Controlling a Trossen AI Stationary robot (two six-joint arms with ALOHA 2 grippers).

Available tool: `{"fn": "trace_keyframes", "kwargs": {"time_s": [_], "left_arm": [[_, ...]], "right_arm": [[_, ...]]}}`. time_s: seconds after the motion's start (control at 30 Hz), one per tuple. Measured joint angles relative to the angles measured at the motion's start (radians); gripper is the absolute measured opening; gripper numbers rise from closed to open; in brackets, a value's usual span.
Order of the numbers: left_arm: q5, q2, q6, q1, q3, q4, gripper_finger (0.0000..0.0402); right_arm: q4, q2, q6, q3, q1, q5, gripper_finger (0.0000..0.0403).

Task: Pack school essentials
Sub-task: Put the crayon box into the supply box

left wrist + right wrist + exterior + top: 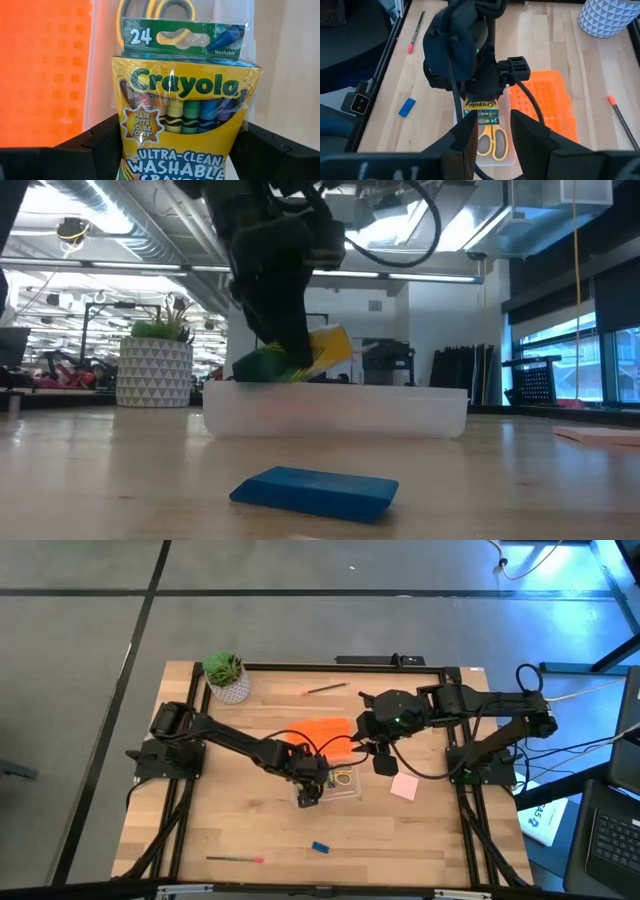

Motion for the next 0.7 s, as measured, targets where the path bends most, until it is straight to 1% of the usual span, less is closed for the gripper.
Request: {"fn": "trace_keyframes", "kwargs": {"time_s": [0.17,0.47,0.7], "left_arm": [[0.0,0.031,-0.001,0.0,0.0,0.001,0.0289],[0.001,0.043,0.0,0.003,0.0,-0.001,0.0289],[0.008,0.063,0.001,0.003,0.0,0.003,0.0289]], "right_arm": [[-0.009,0.0,0.0,0.0,0.0,-0.001,0.0116],[-0.029,0.0,0.0,0.0,0.0,-0.001,0.0116],[-0.099,0.0,0.003,0.0,0.0,-0.001,0.0116]]}}
